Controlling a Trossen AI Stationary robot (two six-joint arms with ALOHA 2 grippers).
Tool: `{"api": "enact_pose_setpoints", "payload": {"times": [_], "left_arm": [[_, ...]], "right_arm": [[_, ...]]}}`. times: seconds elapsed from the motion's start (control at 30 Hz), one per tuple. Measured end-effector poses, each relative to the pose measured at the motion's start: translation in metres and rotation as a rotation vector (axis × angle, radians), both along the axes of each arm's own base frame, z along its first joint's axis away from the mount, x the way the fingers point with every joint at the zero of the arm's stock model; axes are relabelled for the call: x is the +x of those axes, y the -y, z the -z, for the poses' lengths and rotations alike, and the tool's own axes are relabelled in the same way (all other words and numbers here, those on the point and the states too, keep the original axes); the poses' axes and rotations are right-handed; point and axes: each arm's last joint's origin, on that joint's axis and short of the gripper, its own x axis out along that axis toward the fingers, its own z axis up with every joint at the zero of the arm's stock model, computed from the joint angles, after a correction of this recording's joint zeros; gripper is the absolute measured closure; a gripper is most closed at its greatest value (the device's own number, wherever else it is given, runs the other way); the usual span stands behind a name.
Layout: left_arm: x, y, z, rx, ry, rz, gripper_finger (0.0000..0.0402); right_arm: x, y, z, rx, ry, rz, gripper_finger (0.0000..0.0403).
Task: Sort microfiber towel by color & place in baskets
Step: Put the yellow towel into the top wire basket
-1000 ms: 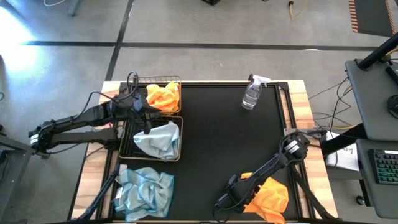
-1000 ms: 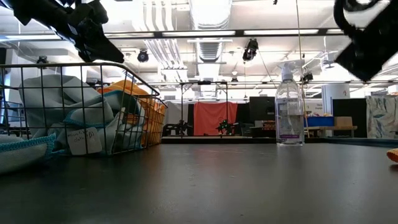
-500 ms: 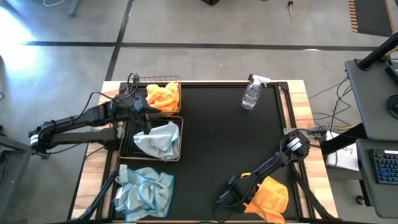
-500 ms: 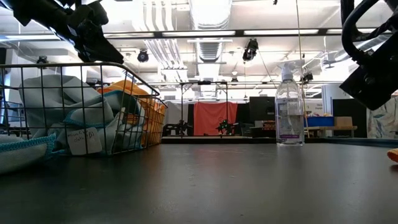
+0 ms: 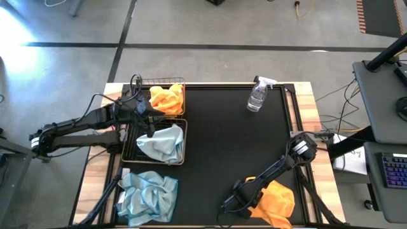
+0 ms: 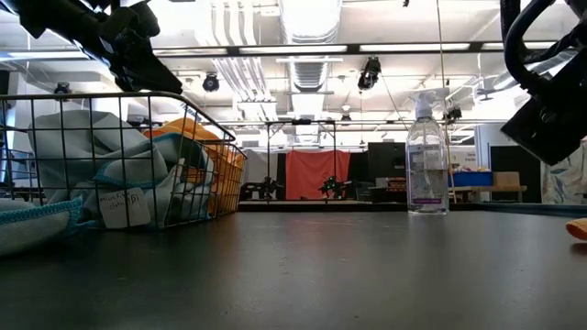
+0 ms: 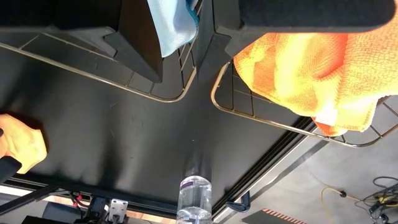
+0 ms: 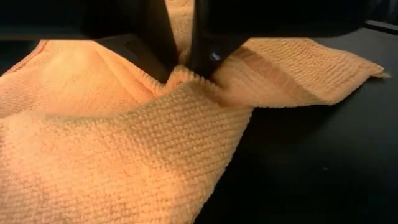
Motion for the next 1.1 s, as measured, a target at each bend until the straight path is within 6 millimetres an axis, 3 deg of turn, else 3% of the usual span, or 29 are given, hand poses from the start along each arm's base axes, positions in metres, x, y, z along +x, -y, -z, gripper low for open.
{"api": "enact_pose_setpoints", "payload": {"times": [0.3, 0.53, 0.83, 1.1], "left_arm": [[0.000, 0.000, 0.000, 0.000, 0.001, 0.000, 0.0318], [0.000, 0.000, 0.000, -0.002, 0.001, -0.001, 0.0318], [0.000, 0.000, 0.000, -0.006, 0.002, -0.004, 0.0318], [0.000, 0.000, 0.000, -0.006, 0.002, -0.004, 0.0318]], "right_arm": [[0.009, -0.005, -0.016, -0.009, 0.038, -0.022, 0.0393], [0.023, -0.003, -0.065, -0.124, 0.197, -0.063, 0.0393], [0.045, 0.010, -0.129, -0.484, 0.633, -0.096, 0.0394], [0.070, 0.045, -0.163, -0.815, 0.878, -0.014, 0.0394]]}}
